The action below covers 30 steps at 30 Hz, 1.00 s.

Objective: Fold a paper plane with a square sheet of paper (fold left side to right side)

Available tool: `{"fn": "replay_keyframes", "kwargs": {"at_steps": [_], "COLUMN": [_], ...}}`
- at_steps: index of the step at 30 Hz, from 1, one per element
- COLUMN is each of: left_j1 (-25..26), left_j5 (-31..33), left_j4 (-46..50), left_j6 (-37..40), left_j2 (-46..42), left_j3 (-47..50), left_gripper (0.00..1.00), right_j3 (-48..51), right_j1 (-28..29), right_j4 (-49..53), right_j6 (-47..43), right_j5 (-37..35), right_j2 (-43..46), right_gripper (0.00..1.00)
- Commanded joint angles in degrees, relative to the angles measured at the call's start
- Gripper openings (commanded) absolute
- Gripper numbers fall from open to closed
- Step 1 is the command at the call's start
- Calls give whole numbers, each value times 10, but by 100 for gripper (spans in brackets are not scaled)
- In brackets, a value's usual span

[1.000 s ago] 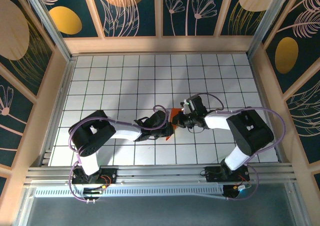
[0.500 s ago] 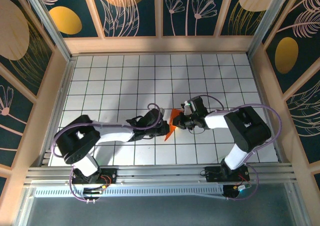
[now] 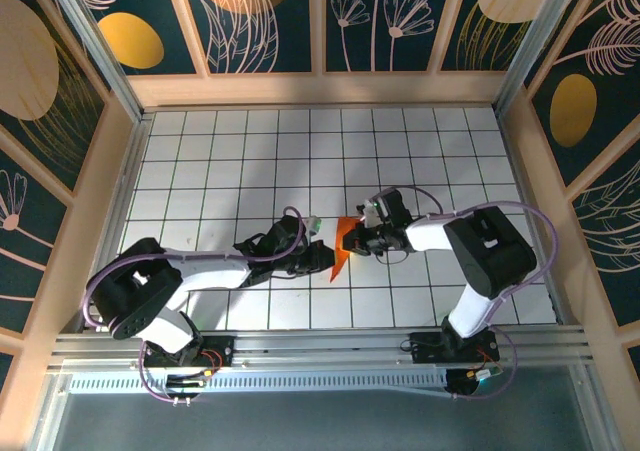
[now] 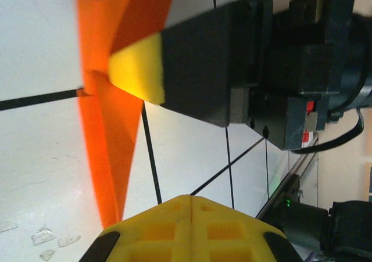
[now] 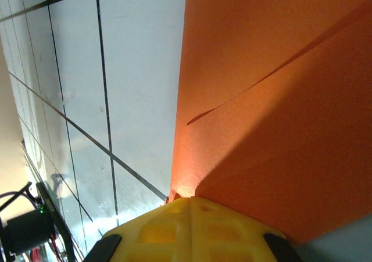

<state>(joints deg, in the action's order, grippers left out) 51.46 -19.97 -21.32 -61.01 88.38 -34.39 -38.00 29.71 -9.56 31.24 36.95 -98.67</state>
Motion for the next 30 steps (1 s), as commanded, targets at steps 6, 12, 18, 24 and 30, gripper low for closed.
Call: {"fn": "replay_keyframes", "kwargs": {"at_steps": [6, 12, 18, 24, 30], "left_j1": [-4, -4, -9, -25, -26], "left_j5": [-52, -40, -13, 14, -10], "left_j4": [-66, -68, -86, -75, -81], "left_j6": [-20, -20, -41, -51, -50], "left_j2": [50, 57, 47, -7, -3], "left_j3": [6, 5, 25, 61, 72], "left_gripper": [2, 2, 6, 14, 22], "right_j3": [-12, -20, -20, -20, -23], "right_j1": [29, 35, 39, 40, 40], "right_j4": [91, 103, 108, 108, 109], "right_j6": [-71, -84, -90, -90, -87], "right_j5": [-84, -96, -101, -102, -104], "right_j2": [-50, -59, -61, -58, -59], "right_gripper": [0, 0, 0, 0, 0]}}
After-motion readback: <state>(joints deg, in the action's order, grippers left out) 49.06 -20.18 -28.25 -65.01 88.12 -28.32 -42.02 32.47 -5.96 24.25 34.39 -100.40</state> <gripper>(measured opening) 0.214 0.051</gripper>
